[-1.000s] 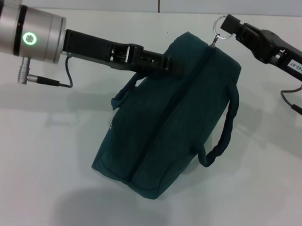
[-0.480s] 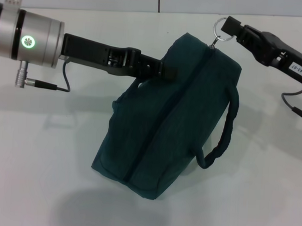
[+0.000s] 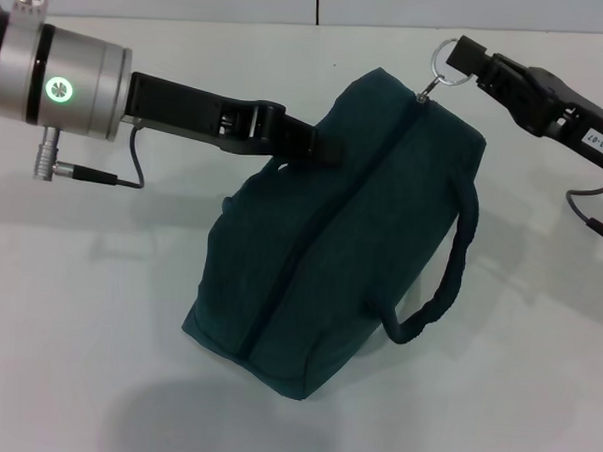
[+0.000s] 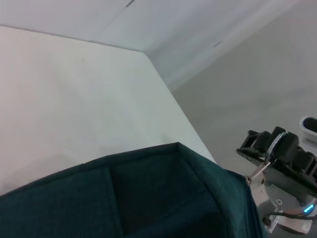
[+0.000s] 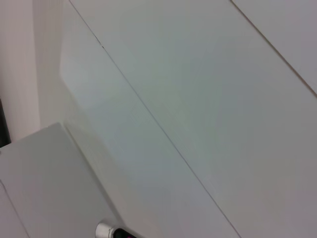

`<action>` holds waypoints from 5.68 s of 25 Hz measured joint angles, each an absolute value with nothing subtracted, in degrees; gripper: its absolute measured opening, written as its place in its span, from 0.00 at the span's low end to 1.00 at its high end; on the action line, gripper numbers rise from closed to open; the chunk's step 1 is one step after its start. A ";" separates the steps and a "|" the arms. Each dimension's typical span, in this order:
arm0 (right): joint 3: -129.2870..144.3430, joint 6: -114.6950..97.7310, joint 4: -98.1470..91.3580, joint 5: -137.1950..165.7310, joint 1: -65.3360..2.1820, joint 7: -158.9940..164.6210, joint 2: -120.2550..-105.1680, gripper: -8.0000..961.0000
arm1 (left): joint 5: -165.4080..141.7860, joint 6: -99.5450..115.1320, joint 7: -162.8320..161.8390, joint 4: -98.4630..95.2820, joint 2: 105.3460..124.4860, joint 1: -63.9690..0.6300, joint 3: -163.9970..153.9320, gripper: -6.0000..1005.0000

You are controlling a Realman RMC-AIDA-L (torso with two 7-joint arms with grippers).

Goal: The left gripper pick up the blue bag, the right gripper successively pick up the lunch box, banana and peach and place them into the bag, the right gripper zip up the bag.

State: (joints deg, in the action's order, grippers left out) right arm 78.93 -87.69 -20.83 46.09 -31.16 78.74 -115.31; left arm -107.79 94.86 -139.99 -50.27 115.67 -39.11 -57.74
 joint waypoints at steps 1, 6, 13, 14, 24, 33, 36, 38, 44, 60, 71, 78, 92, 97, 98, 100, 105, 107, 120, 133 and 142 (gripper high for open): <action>78.93 -87.80 -20.83 46.04 -31.12 78.74 -115.31 0.07 | -107.77 95.03 -139.83 -50.27 115.69 -39.11 -57.72 0.14; 78.85 -87.92 -20.83 45.89 -30.84 79.01 -115.31 0.07 | -107.49 96.29 -137.16 -50.27 116.04 -38.87 -57.37 0.07; 78.72 -88.69 -20.51 45.71 -30.16 79.80 -115.31 0.07 | -104.07 98.15 -135.64 -50.20 116.14 -38.07 -57.32 0.06; 78.55 -88.94 -20.35 45.68 -29.97 79.93 -115.31 0.07 | -104.05 98.20 -135.60 -50.19 116.13 -37.92 -57.31 0.05; 77.16 -89.66 -18.78 45.60 -29.23 85.82 -115.18 0.07 | -103.73 99.09 -134.20 -50.10 116.64 -37.55 -57.22 0.05; 76.50 -87.50 -16.59 45.99 -29.32 95.21 -114.64 0.07 | -100.58 100.19 -133.13 -50.09 117.60 -37.27 -57.60 0.05; 76.51 -86.92 -15.76 46.00 -29.36 99.47 -114.34 0.07 | -100.43 100.59 -132.60 -50.09 117.68 -37.14 -57.63 0.05; 76.14 -86.52 -15.37 45.83 -29.12 101.83 -114.09 0.07 | -100.48 100.63 -132.13 -50.09 117.71 -36.99 -57.66 0.05; 74.30 -86.49 -13.63 45.66 -28.84 104.86 -113.99 0.07 | -100.68 101.66 -130.31 -49.38 118.03 -36.90 -57.74 0.05; 74.81 -83.39 -13.36 46.38 -28.47 105.73 -113.93 0.07 | -97.74 103.52 -128.99 -49.23 118.07 -36.04 -57.08 0.05; 73.28 -88.21 -13.68 45.84 -28.34 103.30 -113.97 0.08 | -98.47 101.01 -128.20 -47.12 118.06 -36.16 -57.03 0.05; 69.33 -87.04 -13.31 45.89 -25.67 103.33 -112.77 0.30 | -98.57 95.35 -128.15 -46.91 117.99 -36.22 -57.10 0.05; 66.20 -88.68 -13.94 46.31 -23.23 100.55 -111.72 0.91 | -97.29 83.96 -121.64 -39.05 118.50 -38.96 -56.82 0.11; 66.55 -91.41 -14.03 46.32 -23.45 97.39 -111.65 0.91 | -95.18 83.58 -118.40 -39.03 118.87 -38.52 -55.70 0.18; 66.57 -92.18 -14.04 46.34 -23.52 97.13 -111.53 0.91 | -94.91 83.58 -117.63 -39.05 118.88 -38.51 -55.64 0.22; 66.67 -93.89 -14.07 46.60 -23.64 96.99 -111.20 0.90 | -94.12 83.73 -116.55 -39.05 118.91 -38.47 -55.64 0.29; 66.85 -98.99 -16.82 48.89 -23.88 93.25 -110.95 0.90 | -91.88 84.91 -114.79 -39.17 118.70 -38.40 -55.63 0.47; 66.89 -100.46 -18.36 50.43 -23.95 92.15 -111.18 0.90 | -91.26 85.77 -113.86 -39.46 118.24 -38.58 -55.62 0.53; 66.82 -104.16 -22.71 57.45 -24.53 80.22 -111.86 0.90 | -85.15 98.17 -111.88 -39.81 114.71 -36.78 -54.22 0.88; 66.73 -106.47 -29.00 80.29 -24.86 61.15 -113.64 0.90 | -92.94 111.35 -93.45 -46.32 112.17 -26.00 -52.42 0.88; 68.79 -101.84 -28.32 85.75 -26.63 60.06 -115.49 0.90 | -98.34 114.52 -88.39 -43.74 112.07 -24.28 -52.37 0.88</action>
